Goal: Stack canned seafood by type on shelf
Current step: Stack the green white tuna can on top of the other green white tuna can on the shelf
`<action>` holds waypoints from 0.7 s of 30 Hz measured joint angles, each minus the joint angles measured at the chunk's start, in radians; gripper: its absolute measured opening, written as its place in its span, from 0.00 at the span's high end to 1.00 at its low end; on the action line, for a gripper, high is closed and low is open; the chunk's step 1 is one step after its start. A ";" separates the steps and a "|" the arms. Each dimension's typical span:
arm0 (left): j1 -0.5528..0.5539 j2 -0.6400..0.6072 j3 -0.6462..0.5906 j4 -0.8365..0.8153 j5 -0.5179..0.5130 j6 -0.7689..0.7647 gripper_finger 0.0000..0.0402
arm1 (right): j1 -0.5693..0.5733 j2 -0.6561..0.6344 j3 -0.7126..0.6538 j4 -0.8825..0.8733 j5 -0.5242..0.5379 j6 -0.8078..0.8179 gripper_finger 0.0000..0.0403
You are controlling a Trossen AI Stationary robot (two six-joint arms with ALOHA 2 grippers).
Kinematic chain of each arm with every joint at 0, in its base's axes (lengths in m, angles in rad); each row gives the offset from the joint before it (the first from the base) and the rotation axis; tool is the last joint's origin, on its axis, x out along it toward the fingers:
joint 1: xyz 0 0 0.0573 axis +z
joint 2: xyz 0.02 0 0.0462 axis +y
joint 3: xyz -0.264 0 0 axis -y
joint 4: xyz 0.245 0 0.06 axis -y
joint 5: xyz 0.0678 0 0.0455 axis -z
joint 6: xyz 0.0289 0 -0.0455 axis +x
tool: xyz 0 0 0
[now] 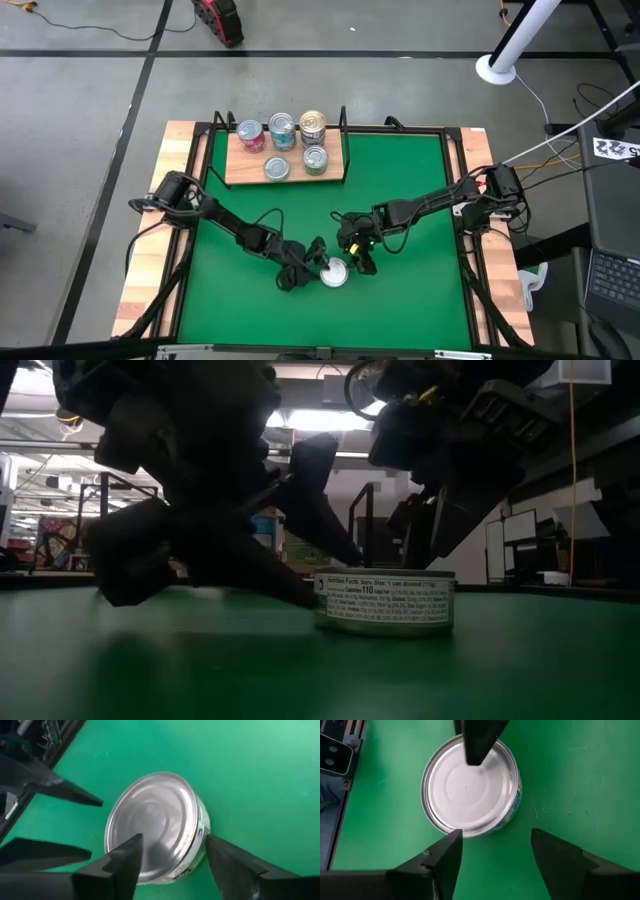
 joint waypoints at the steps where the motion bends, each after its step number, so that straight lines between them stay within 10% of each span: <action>1: 0.002 0.000 0.000 -0.004 -0.002 -0.002 0.49 | 0.000 0.000 0.000 -0.004 0.000 0.000 0.41; 21: 0.075 -0.002 0.001 0.003 -0.018 -0.034 0.99 | 0.000 0.000 0.000 -0.264 -0.002 -0.197 0.41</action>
